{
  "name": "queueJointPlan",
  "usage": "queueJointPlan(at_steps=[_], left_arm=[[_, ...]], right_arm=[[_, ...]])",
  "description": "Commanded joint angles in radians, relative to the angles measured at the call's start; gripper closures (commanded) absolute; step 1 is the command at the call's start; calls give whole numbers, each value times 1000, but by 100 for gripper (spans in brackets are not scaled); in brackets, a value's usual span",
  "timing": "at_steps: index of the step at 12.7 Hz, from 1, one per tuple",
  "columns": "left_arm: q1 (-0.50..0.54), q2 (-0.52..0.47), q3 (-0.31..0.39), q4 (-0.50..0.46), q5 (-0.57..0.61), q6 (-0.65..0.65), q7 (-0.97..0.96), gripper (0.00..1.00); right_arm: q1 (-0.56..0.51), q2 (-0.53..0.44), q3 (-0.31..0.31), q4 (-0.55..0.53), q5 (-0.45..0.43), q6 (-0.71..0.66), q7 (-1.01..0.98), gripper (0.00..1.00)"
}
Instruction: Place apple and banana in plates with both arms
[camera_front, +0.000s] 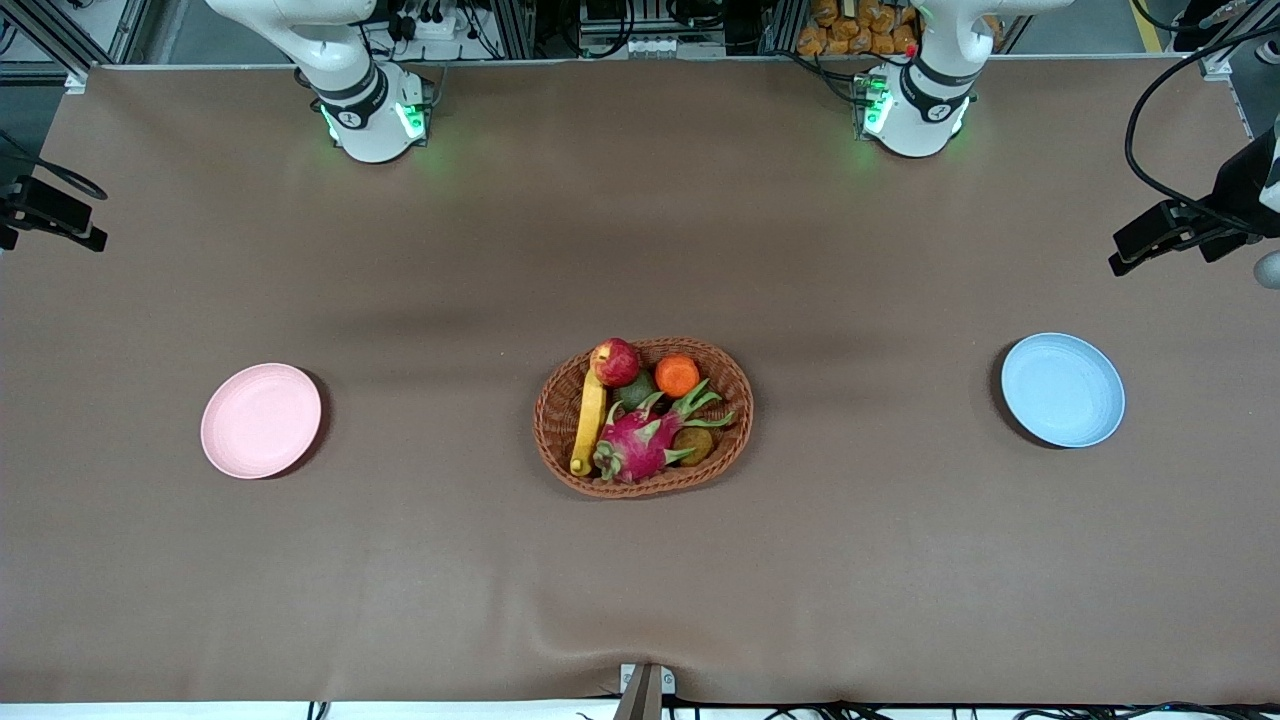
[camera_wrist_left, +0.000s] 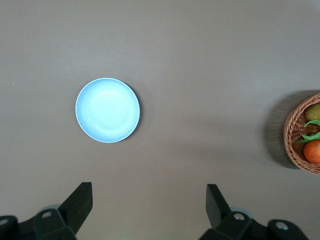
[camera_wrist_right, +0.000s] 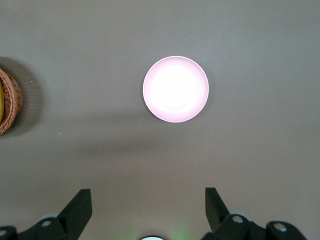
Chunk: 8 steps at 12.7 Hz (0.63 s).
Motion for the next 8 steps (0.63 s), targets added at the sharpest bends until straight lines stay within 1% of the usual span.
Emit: queueJointPlan(at_steps=[1,4,8], left_arm=[[2,0,2,8,-3,-17,20,0],[5,6,3,17,-1,-17,18,0],[-28,58,-9,34,-4,-17,9,0]], right_arm=[[-7,-11,5,-8,-4,-3,9,0],[-7,-11,5,-9,-4,-3,9,0],[-7,-9,5,-11,-4,-3,9,0]])
